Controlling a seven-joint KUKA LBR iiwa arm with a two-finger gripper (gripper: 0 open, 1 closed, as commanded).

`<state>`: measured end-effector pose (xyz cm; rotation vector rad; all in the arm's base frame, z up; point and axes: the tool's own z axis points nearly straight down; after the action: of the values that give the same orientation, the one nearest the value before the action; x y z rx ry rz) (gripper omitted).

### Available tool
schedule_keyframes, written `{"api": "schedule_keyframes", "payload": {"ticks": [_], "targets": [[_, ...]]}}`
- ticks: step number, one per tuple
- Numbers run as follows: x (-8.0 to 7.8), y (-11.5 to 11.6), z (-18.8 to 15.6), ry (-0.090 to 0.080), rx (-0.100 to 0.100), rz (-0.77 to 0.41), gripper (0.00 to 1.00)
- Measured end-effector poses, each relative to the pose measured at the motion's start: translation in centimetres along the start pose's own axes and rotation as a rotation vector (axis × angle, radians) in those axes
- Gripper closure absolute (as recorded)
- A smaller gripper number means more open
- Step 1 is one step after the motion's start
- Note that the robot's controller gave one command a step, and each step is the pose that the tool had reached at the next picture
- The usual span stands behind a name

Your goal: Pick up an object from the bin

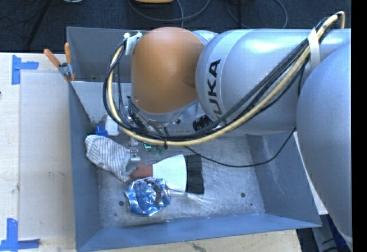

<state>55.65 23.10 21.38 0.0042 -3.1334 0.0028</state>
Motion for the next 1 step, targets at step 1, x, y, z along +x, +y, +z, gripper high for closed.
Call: {"api": "schedule_keyframes", "payload": {"ticks": [1], "targets": [[-0.22,-0.18,-0.42,-0.007,-0.001,0.007,1.00]]}}
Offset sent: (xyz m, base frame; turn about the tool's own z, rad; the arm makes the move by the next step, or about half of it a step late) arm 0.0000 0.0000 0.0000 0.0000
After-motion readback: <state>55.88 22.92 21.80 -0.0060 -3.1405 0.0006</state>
